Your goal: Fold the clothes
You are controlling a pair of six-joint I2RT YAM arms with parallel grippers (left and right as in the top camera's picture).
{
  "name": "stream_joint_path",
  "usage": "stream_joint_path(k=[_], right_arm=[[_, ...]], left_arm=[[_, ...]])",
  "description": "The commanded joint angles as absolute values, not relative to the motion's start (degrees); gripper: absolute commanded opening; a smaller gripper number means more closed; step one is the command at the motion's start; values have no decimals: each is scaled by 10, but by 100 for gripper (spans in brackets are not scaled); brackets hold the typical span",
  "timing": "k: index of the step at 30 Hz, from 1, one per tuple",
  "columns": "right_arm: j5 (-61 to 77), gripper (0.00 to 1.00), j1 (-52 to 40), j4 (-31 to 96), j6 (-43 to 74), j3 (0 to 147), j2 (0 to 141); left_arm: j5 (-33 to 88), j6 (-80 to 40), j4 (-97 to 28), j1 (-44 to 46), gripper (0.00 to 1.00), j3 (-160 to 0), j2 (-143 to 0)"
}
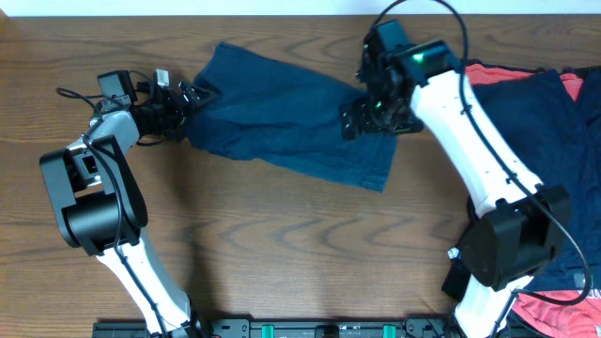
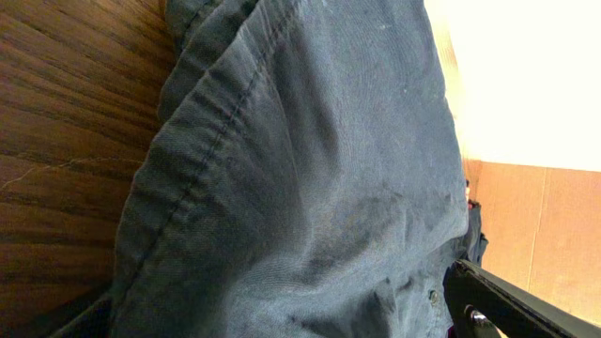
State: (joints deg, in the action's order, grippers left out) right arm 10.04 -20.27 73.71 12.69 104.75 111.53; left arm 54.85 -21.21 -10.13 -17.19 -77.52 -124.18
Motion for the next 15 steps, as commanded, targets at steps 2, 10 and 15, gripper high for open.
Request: stream_joint_path(k=[2,10,15], right_arm=[[175,99,-158,725,96,1002,1148],[217,99,-149,614,85,873,1190],[230,99,-137,586,86,857,1216]], left_arm=[[510,-211,-120,-173,98,-769,-1267],[530,-204,-132,-173,98,-769,-1267],[550,-200,-134,-173,98,-769,-1267]])
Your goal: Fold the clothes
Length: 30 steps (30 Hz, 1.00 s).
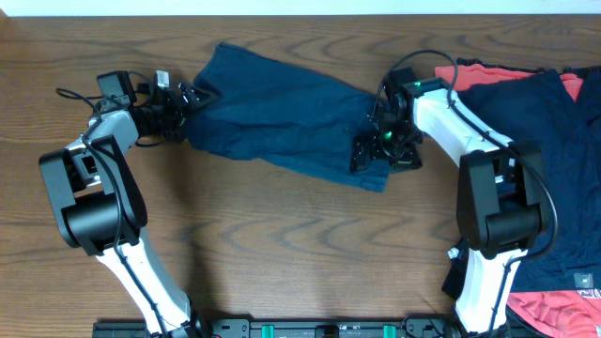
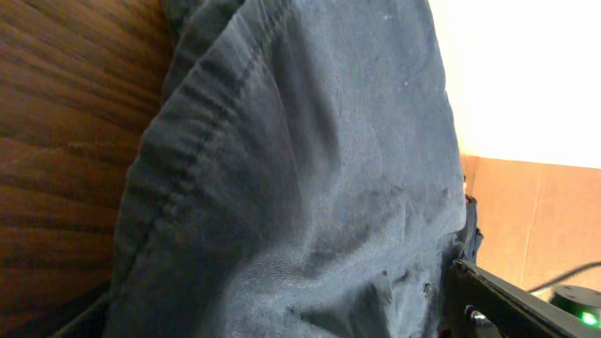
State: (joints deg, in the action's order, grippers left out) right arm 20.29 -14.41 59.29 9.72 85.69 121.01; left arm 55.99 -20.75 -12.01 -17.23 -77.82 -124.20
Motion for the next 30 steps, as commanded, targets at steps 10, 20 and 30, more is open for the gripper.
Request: stream_joint_path(k=[10,20,30], right_arm=[[263,99,-64,561,79,840,1221],[341,99,-64,477,57,791,1221],[425,99,-102,368,118,731,1223]], left_arm=[[550,-180,-159,-173,98,-769,-1267],[585,-165,-163,-173,98,-769,-1267],[594,-163,-165,-173,98,-769,-1267]])
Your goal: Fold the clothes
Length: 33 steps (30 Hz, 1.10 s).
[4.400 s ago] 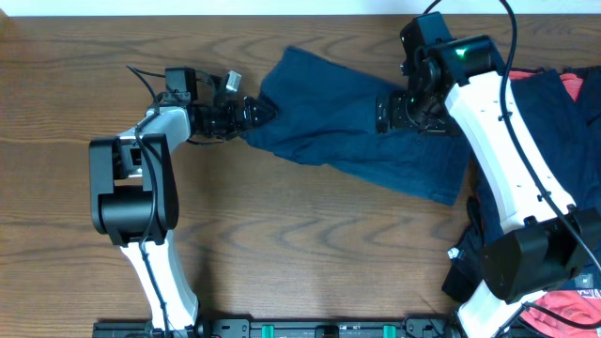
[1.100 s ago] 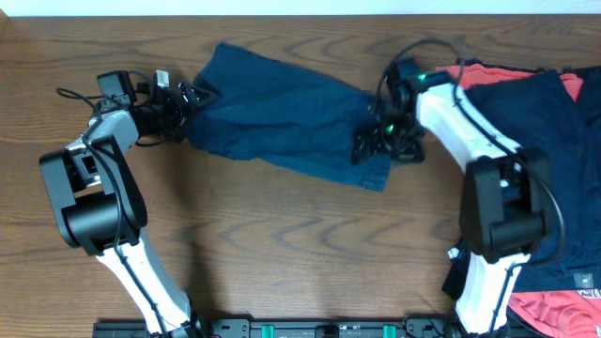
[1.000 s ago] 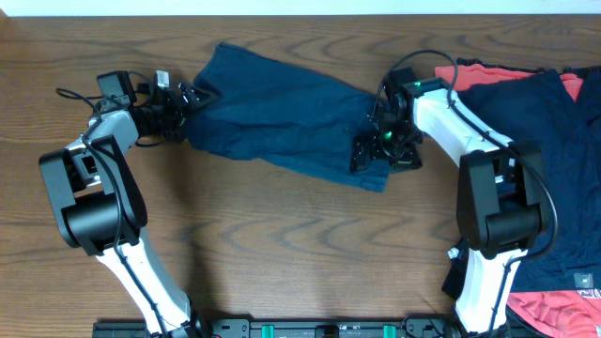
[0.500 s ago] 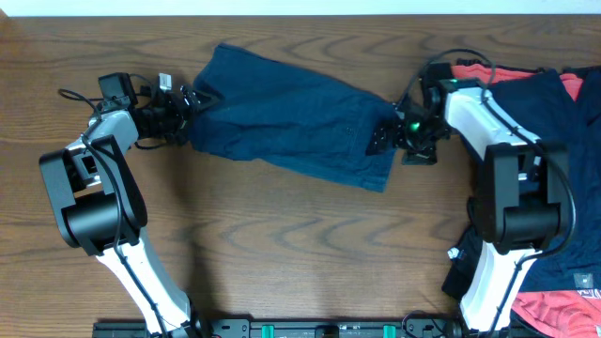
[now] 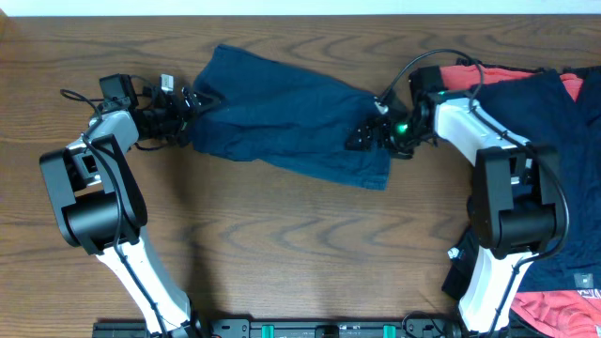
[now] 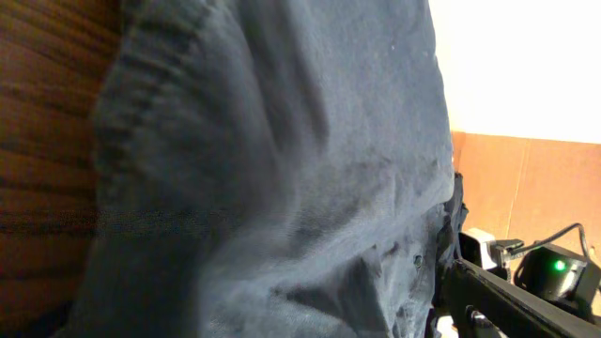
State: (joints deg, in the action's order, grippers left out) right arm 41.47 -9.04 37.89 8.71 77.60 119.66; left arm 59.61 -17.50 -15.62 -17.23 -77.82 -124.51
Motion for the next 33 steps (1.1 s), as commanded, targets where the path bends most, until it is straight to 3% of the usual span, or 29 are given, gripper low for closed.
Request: stream_joint_path(k=[1,2,3,4,6,7,8,33], right_arm=[[425,99,-101,358,128,721,1223],[425,99,-100,349,133,710,1223],[425,93,-99,345,133,704,1223],[423,78,-98,344,133,700,1223],[417,23,-95,345,140,699,1223],[414,7,-93,345,149,699,1223],[414,1,-92,344,152,699,1223],[312,1,53,370,150,707,1220]], left_arm=[[595,-164,-165,-173,98,-769,-1267],[595,-163,-165,-173,98,-769,-1267],[596,-163,-165,-173,98,-769,-1267],[596,-163,-165,-173,98,-769,-1267],[596,-164,-165,-173,98,-769,-1267],[596,-164,-165,-173,98,-769,-1267],[596,-164,-165,-173,98,-769,-1267],[595,-120,-235,-173,98,-769,-1267]])
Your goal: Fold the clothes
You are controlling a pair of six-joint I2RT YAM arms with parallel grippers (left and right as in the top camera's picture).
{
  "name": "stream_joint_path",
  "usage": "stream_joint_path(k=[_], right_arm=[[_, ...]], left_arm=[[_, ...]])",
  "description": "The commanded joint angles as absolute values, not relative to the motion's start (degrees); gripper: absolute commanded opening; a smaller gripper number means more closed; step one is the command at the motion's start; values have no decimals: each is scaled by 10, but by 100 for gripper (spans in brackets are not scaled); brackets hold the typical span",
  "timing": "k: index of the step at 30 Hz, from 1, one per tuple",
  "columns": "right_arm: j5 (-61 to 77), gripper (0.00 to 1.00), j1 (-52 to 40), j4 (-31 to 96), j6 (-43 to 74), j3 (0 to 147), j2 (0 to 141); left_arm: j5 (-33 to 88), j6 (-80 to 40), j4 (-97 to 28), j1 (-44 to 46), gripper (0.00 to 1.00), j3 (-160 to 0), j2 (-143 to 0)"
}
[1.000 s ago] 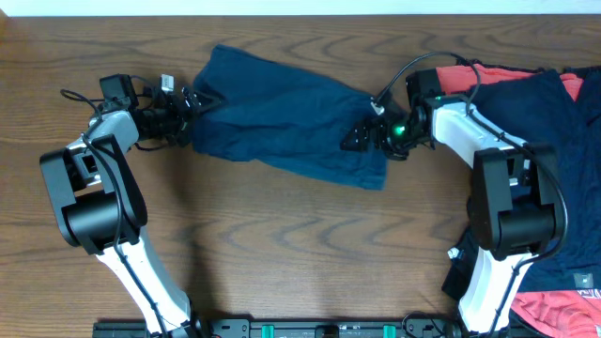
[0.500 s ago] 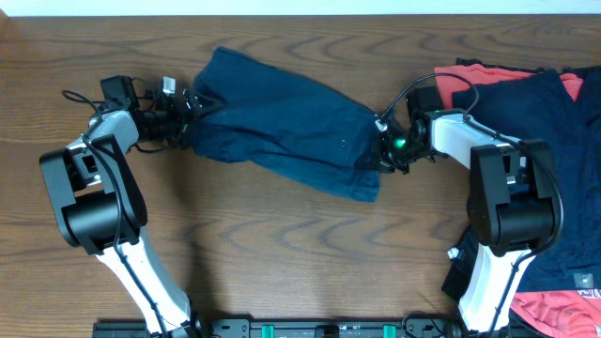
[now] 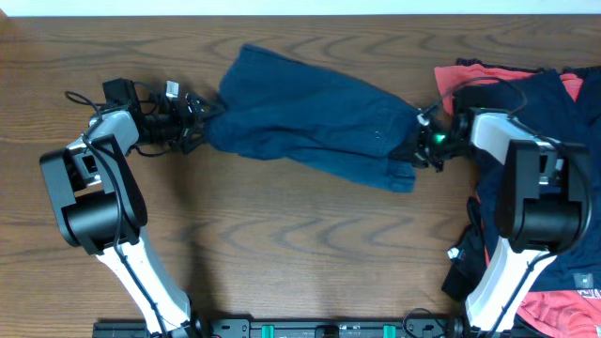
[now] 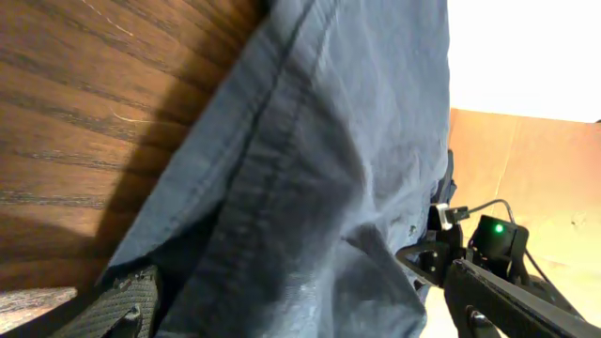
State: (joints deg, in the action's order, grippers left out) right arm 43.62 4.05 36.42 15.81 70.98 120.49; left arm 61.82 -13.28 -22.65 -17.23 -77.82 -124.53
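Observation:
A dark blue garment (image 3: 315, 127) lies stretched across the far middle of the wooden table (image 3: 282, 244). My left gripper (image 3: 200, 127) is shut on its left end. In the left wrist view the blue cloth (image 4: 319, 160) fills the space between my fingers (image 4: 127, 302), with a stitched hem running up the frame. My right gripper (image 3: 421, 143) is at the garment's right end, low on the table and shut on the cloth there. Its green light (image 4: 488, 228) shows far off in the left wrist view.
A pile of navy and red clothes (image 3: 549, 89) lies at the right edge of the table, right behind my right arm. A red garment (image 3: 554, 314) shows at the near right corner. The table's far edge runs just beyond the blue garment.
Both grippers have moved to the right and the blue garment has gone with them. Its right end now lies close to the clothes pile, and the cloth looks more stretched out.
My left gripper held the garment's left end at every moment. My right gripper was first over the garment's right part, then lower at its right hem, then at the right edge. Now the whole garment sits further right, held between both grippers.

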Motion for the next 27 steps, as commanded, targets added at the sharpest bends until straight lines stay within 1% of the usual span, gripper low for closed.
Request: stream_joint_path(k=[1,9,17,22,27], right_arm=[[295,1,53,376,149,708,1215],[250,2,52,402,150,732,1129],[176,1,20,512,124,840,995],[154,1,-29,598,106,935,981],[147,1,-65,621,110,950,992]], left_arm=[[595,-120,-236,-173,98,-769,-1267],[595,-120,-236,-173,98,-769,-1267],[593,-96,-246,-163,98,-769,-1267],[589,-96,-251,-143,98,-769,-1267],[589,-96,-253,-126,98,-769,-1267]])
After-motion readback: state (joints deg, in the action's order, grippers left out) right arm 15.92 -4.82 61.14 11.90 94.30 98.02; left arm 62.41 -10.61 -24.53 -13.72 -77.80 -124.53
